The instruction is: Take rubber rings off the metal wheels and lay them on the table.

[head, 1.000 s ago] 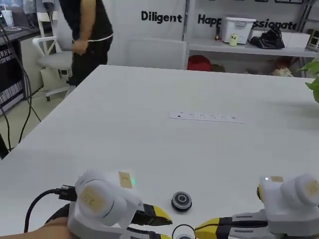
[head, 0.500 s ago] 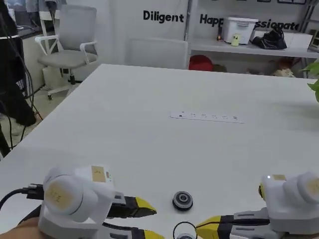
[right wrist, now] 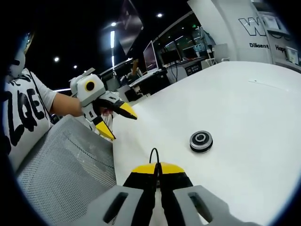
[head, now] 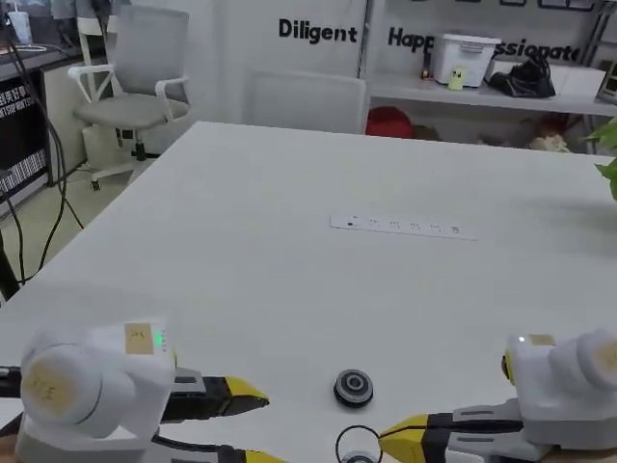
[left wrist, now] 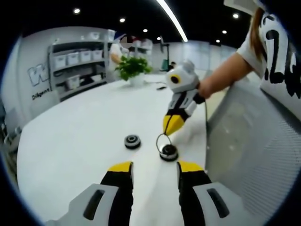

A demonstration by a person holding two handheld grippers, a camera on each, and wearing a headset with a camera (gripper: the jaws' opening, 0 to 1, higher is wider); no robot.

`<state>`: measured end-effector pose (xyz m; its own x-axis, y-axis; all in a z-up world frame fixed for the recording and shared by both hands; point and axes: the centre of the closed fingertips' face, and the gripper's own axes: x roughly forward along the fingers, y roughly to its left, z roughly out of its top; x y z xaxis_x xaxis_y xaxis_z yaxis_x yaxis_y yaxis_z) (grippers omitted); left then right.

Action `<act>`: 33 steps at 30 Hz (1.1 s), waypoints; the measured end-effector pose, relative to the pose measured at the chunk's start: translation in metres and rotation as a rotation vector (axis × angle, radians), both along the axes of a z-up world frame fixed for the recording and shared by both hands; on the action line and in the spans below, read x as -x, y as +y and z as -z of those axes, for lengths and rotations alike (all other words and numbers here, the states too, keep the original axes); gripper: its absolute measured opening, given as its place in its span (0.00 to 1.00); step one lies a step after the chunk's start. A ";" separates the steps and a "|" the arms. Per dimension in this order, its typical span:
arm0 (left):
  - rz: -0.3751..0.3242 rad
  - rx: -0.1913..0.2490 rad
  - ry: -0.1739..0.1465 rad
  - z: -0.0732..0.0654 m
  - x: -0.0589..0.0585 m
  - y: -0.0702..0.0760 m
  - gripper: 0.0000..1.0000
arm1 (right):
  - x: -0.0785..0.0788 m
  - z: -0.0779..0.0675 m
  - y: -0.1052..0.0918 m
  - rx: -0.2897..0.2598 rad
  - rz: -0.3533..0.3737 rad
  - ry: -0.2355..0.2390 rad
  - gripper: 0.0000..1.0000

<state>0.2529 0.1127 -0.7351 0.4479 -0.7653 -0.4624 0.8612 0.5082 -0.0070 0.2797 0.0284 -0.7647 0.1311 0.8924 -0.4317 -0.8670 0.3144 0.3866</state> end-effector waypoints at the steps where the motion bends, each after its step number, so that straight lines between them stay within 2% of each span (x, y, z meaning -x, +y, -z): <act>1: -0.002 0.003 0.001 0.000 0.000 0.001 0.39 | 0.000 0.000 0.000 0.000 0.000 -0.001 0.00; 9: -0.022 0.000 0.009 0.004 0.003 0.012 0.42 | -0.002 -0.010 0.011 -0.013 -0.012 -0.009 0.00; 15: -0.028 -0.022 -0.004 0.005 0.001 0.020 0.45 | -0.003 -0.012 0.021 -0.022 -0.024 -0.012 0.00; 20: -0.051 -0.024 -0.016 0.003 -0.001 0.027 0.47 | -0.004 -0.015 0.030 -0.026 -0.036 -0.020 0.00; 23: -0.059 -0.019 -0.011 0.003 0.000 0.030 0.47 | -0.005 -0.017 0.036 -0.032 -0.039 -0.025 0.00; 33: -0.093 -0.017 -0.005 0.006 0.002 0.038 0.47 | -0.011 -0.009 0.058 -0.013 -0.052 -0.047 0.00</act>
<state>0.2513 0.1504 -0.7414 0.5189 -0.7123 -0.4727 0.8103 0.5860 0.0064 0.2908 0.0865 -0.7557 0.1043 0.9041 -0.4143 -0.8992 0.2637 0.3491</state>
